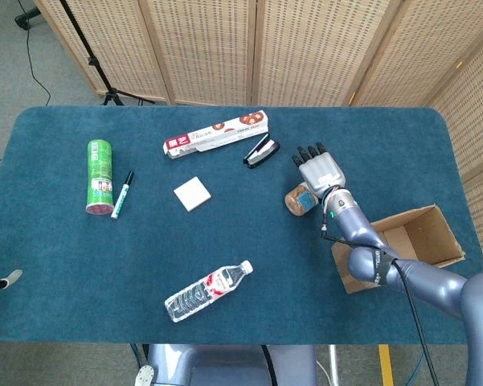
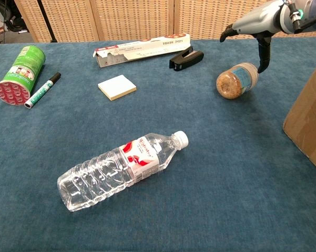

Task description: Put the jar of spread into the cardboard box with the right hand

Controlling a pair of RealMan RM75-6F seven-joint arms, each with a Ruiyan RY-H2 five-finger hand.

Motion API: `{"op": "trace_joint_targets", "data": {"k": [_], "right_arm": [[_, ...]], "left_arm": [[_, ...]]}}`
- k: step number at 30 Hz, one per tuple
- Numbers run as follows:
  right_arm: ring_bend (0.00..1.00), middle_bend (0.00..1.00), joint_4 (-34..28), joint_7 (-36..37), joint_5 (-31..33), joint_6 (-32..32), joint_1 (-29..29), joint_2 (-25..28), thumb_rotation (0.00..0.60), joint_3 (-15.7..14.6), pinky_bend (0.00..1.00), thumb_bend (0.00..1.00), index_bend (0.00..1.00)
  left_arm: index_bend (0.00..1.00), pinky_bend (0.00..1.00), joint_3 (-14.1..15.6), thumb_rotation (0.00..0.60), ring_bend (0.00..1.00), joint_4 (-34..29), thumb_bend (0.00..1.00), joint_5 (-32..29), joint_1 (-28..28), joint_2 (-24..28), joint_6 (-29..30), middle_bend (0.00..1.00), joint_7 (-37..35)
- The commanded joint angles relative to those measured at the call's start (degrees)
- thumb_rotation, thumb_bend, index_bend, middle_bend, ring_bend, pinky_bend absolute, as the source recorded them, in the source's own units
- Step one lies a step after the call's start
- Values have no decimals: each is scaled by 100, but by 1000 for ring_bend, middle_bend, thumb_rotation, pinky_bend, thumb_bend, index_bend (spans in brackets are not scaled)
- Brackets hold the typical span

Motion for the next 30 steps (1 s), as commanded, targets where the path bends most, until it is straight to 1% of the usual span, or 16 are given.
{"op": "trace_joint_targets", "data": {"k": [1, 4, 6, 11, 13, 15, 16, 17, 18, 20, 21, 22, 23, 26, 29, 30], "right_arm": [[0, 0, -140, -596, 640, 41, 381, -33, 600, -500, 32, 0, 0], [0, 0, -226, -704, 676, 46, 493, -44, 600, -681, 32, 0, 0], [0, 0, -173, -565, 472, -23, 465, -90, 600, -681, 32, 0, 0], [0, 0, 179, 152, -604, -203, 204, -276, 600, -544, 32, 0, 1], [0, 0, 376, 468, -1062, -253, 94, -373, 600, -497, 33, 0, 20], [0, 12, 602, 723, -1445, -284, 2, -474, 600, -498, 54, 0, 82], [5, 43, 792, 924, -1681, -300, -88, -575, 600, -508, 85, 0, 136], [28, 94, 947, 1127, -1905, -291, -161, -662, 600, -490, 128, 0, 195], [49, 131, 1076, 1324, -2120, -299, -218, -724, 600, -477, 154, 0, 231], [127, 228, 1319, 1649, -2499, -328, -307, -818, 600, -485, 230, 13, 320], [150, 257, 1435, 1787, -2681, -322, -341, -863, 600, -495, 257, 29, 346], [189, 304, 1568, 2011, -2864, -338, -395, -918, 600, -490, 311, 70, 390], [228, 357, 1630, 2212, -2969, -361, -430, -948, 600, -461, 364, 129, 439], [320, 477, 1720, 2844, -3317, -400, -509, -967, 600, -348, 453, 285, 551], [360, 528, 1708, 3272, -3664, -260, -541, -902, 600, -249, 483, 414, 596], [362, 530, 1668, 3468, -3773, -170, -550, -850, 600, -169, 483, 434, 600]], "left_arm": [[0, 0, -17, 600, 0, 11, 0, -71, -31, -5, -63, 0, 25], [0, 0, -31, 600, 0, 16, 0, -120, -50, -9, -99, 0, 41], [0, 0, -31, 600, 0, 16, 0, -126, -63, -11, -118, 0, 52], [0, 0, -21, 600, 0, 4, 0, -107, -75, -19, -120, 0, 81], [0, 0, -17, 600, 0, -1, 0, -98, -77, -20, -118, 0, 86], [0, 0, -7, 600, 0, -6, 0, -86, -78, -17, -124, 0, 79], [0, 0, 3, 600, 0, -7, 0, -72, -74, -13, -122, 0, 70], [0, 0, 10, 600, 0, -5, 0, -65, -71, -9, -125, 0, 58], [0, 0, 12, 600, 0, -3, 0, -62, -71, -6, -126, 0, 49], [0, 0, 16, 600, 0, 0, 0, -65, -70, -5, -130, 0, 43], [0, 0, 16, 600, 0, 1, 0, -68, -70, -5, -130, 0, 44], [0, 0, 18, 600, 0, 0, 0, -70, -70, -5, -131, 0, 40], [0, 0, 19, 600, 0, -2, 0, -72, -70, -3, -134, 0, 35], [0, 0, 16, 600, 0, 3, 0, -88, -79, -12, -145, 0, 46], [0, 0, 20, 600, 0, -2, 0, -103, -98, -20, -182, 0, 74], [0, 0, 19, 600, 0, -2, 0, -113, -107, -26, -195, 0, 93]]}}
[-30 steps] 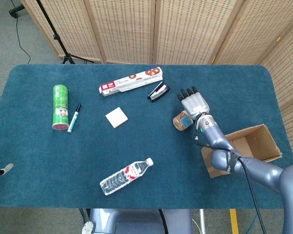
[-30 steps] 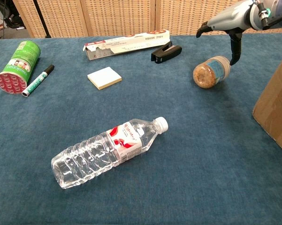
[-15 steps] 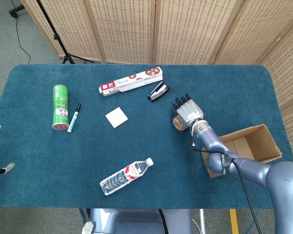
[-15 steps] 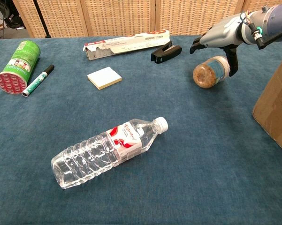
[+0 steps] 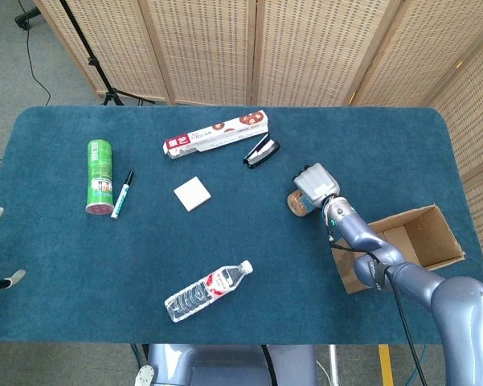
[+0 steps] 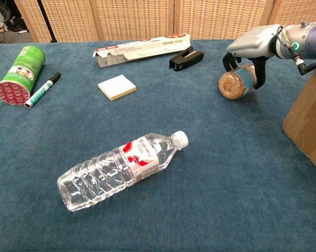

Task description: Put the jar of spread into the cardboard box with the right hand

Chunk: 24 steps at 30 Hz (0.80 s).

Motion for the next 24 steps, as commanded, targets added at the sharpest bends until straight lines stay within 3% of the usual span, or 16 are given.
{"op": "trace_joint_targets", "data": {"k": [1, 8, 14, 17, 24], "right_arm": [[362, 532, 4, 711, -528, 205, -117, 77, 600, 249, 483, 455, 606], [364, 548, -490, 1343, -805, 647, -188, 647, 600, 647, 483, 534, 629], [366, 552, -1398, 1271, -840, 986, -372, 1603, 600, 853, 483, 569, 634], [366, 555, -1892, 1073, -878, 1099, -529, 2138, 600, 815, 483, 569, 638], [374, 569, -3270, 704, -1348, 1798, -1409, 3678, 600, 371, 483, 569, 650]], "left_arm": [[0, 0, -1, 600, 0, -3, 0, -20, -18, -10, -24, 0, 33], [0, 0, -2, 600, 0, 1, 0, -65, -44, -19, -72, 0, 60], [0, 0, 12, 600, 0, -7, 0, -50, -68, -24, -97, 0, 103], [0, 0, 32, 600, 0, -32, 0, 3, -63, -13, -80, 0, 94], [0, 0, 81, 600, 0, -78, 0, 180, 12, 40, 70, 0, -27]]}}
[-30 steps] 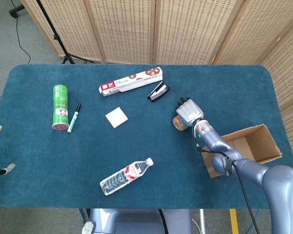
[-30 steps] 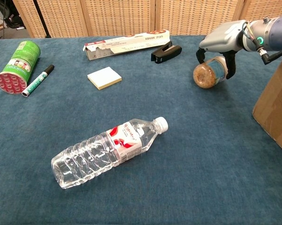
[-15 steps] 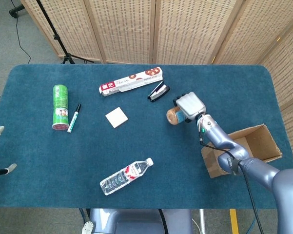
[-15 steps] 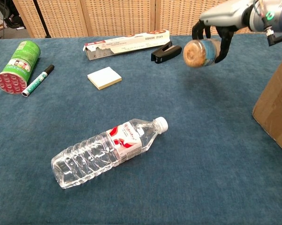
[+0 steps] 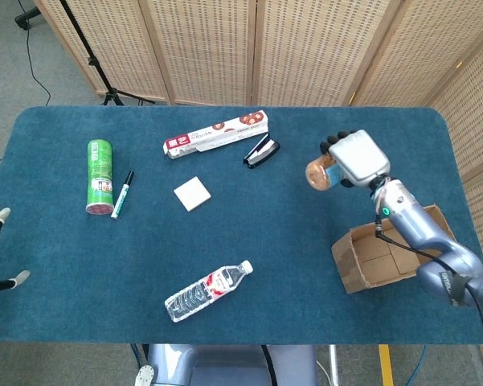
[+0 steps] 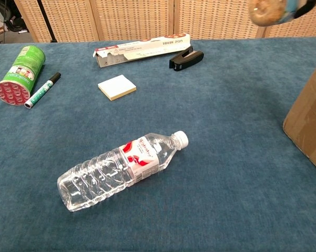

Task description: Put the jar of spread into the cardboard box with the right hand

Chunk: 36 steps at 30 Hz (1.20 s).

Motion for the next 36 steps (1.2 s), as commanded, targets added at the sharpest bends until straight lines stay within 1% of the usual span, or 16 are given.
{"op": "trace_joint_targets", "data": {"k": [1, 3, 5, 10, 17, 21, 25, 27, 30, 31, 33, 34, 35, 36], "right_arm": [[376, 570, -849, -266, -367, 604, -703, 912, 600, -330, 484, 569, 652], [381, 573, -1129, -361, -517, 868, -1010, 1192, 600, -485, 488, 569, 656], [390, 579, -1283, -448, -620, 1088, -1231, 1321, 600, -572, 502, 573, 660], [404, 586, -1545, -683, -919, 1582, -1769, 1370, 600, -812, 515, 600, 665], [409, 592, -1575, -1025, -1013, 1778, -2045, 1167, 600, -830, 520, 620, 674], [410, 591, -1483, -988, -987, 1893, -2193, 1071, 600, -782, 523, 622, 674], [412, 591, -1386, -937, -1040, 2027, -2341, 1013, 600, -770, 523, 646, 674], [414, 584, -1351, -873, -1060, 2062, -2411, 1002, 600, -780, 522, 638, 674], [387, 493, -1286, -742, -1129, 2113, -2522, 1000, 600, -808, 523, 578, 649], [356, 443, -1262, -725, -1162, 2135, -2564, 996, 600, -822, 523, 546, 616], [261, 338, -1252, -768, -1166, 2085, -2632, 1020, 600, -875, 513, 453, 507], [171, 247, -1272, -824, -1146, 2046, -2653, 1044, 600, -894, 466, 365, 405], [83, 139, -1304, -913, -1109, 2015, -2672, 1069, 600, -902, 395, 232, 280], [38, 80, -1352, -1014, -1030, 1983, -2701, 1097, 600, -898, 342, 146, 200]], "left_arm": [[0, 0, 20, 600, 0, -3, 0, 27, 24, 24, 18, 0, -56], [0, 0, 21, 600, 0, -3, 0, 36, 32, 39, 28, 0, -90], [0, 0, 21, 600, 0, 0, 0, 46, 37, 45, 40, 0, -107], [0, 0, 40, 600, 0, 2, 0, 79, 41, 48, 39, 0, -115], [0, 0, 76, 600, 0, 8, 0, 163, 57, 49, 66, 0, -134], [0, 0, 64, 600, 0, 24, 0, 142, 58, 56, 64, 0, -167], [0, 0, 66, 600, 0, 29, 0, 131, 62, 67, 57, 0, -185], [0, 0, 64, 600, 0, 29, 0, 127, 65, 66, 63, 0, -182], [0, 0, 66, 600, 0, 21, 0, 120, 62, 59, 55, 0, -157], [0, 0, 69, 600, 0, 16, 0, 122, 61, 57, 53, 0, -147], [0, 0, 72, 600, 0, 8, 0, 125, 64, 52, 60, 0, -131], [0, 0, 71, 600, 0, 9, 0, 123, 65, 48, 64, 0, -124], [0, 0, 70, 600, 0, 8, 0, 122, 65, 44, 66, 0, -119], [0, 0, 72, 600, 0, 7, 0, 121, 64, 39, 63, 0, -112]]}}
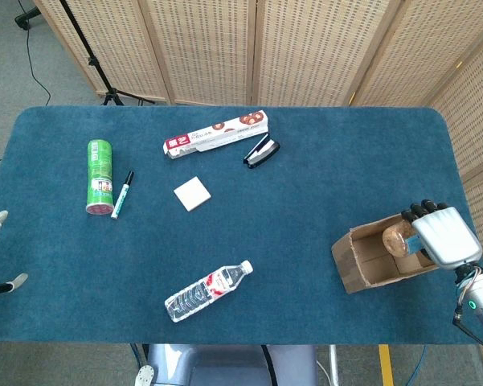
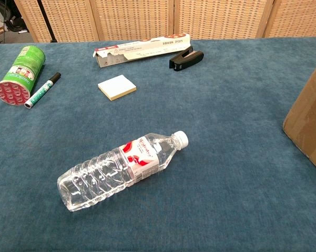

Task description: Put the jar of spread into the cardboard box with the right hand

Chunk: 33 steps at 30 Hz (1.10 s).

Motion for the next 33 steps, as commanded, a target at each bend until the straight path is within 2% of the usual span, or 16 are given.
{"op": "trace_joint_targets", "data": {"k": [1, 2, 5, 11, 16, 19, 23, 25, 28, 33], "right_arm": [[4, 22, -132, -237, 177, -95, -86, 79, 600, -8, 277, 60, 114], [0, 0, -190, -238, 245, -114, -101, 101, 600, 11, 237, 5, 53], [0, 0, -317, -228, 354, -145, -131, 191, 600, 68, 190, 0, 4], [0, 0, -524, -263, 296, 26, -242, 368, 600, 148, 170, 0, 0], [0, 0, -683, 86, -31, 820, -510, 427, 600, 337, 170, 0, 0], [0, 0, -375, 518, -329, 1473, -697, 92, 600, 471, 166, 0, 0], [0, 0, 100, 915, -622, 1996, -905, -444, 600, 467, 165, 0, 0], [0, 0, 320, 1103, -744, 2220, -1064, -759, 600, 391, 165, 0, 0], [0, 0, 491, 993, -824, 2440, -1364, -1130, 600, 202, 165, 0, 0], [0, 0, 335, 875, -733, 2475, -1708, -1381, 600, -2, 135, 0, 0]], "left_arm": [[0, 0, 3, 600, 0, -2, 0, 1, -1, -5, -3, 0, 13], [0, 0, 5, 600, 0, -3, 0, 3, -1, -5, -4, 0, 19], [0, 0, 11, 600, 0, -6, 0, 15, 2, -6, 2, 0, 20], [0, 0, 14, 600, 0, -9, 0, 33, 11, 0, 18, 0, 2], [0, 0, 28, 600, 0, 1, 0, 45, 6, -4, -3, 0, 6], [0, 0, 28, 600, 0, 32, 0, 51, 2, -17, -6, 0, 2], [0, 0, 9, 600, 0, 207, 0, 267, 5, -113, 147, 0, -169], [0, 0, -10, 600, 0, 384, 0, 406, 21, -201, 276, 0, -376], [0, 0, -4, 600, 0, 541, 0, 424, 41, -219, 298, 0, -529], [0, 0, 20, 600, 0, 662, 0, 510, 66, -228, 354, 0, -617]]}}
